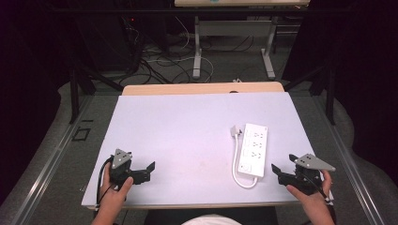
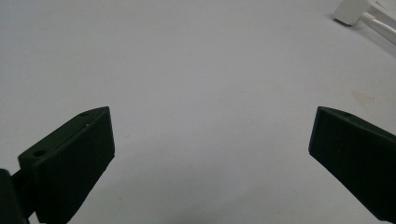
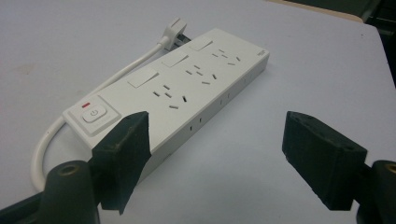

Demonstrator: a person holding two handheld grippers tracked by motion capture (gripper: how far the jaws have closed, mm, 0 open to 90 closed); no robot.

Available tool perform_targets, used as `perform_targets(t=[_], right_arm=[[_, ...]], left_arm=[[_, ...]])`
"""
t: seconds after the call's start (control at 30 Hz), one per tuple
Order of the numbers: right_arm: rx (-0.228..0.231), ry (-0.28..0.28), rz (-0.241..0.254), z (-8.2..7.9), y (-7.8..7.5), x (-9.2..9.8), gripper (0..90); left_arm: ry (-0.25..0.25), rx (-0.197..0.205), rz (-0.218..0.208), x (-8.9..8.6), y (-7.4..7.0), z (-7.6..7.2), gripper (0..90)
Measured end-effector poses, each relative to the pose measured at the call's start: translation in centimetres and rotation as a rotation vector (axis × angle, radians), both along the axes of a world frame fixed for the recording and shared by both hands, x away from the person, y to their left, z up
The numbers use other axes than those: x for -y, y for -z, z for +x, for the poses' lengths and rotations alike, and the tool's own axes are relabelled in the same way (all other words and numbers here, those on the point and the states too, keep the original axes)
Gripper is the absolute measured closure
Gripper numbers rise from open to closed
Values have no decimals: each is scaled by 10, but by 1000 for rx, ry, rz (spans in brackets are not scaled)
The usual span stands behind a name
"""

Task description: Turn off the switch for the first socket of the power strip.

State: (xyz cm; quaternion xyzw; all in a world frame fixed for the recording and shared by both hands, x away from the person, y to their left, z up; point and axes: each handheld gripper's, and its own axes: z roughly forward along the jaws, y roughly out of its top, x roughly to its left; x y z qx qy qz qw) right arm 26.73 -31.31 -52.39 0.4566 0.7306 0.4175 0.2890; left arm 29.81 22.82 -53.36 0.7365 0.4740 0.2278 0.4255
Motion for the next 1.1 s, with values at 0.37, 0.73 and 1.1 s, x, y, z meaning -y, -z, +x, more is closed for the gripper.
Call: perform_targets(t=[0.37, 0.73, 1.1], right_arm=[[20, -27, 29, 4, 1, -1, 282], [21, -32, 31, 5, 0, 0, 313], [13, -30, 25, 6, -7, -2, 326]], left_arm=[[-27, 11, -8, -4, -1, -5, 1], [-23, 1, -3, -5, -1, -5, 2], [-26, 2, 1, -6, -1, -6, 2]])
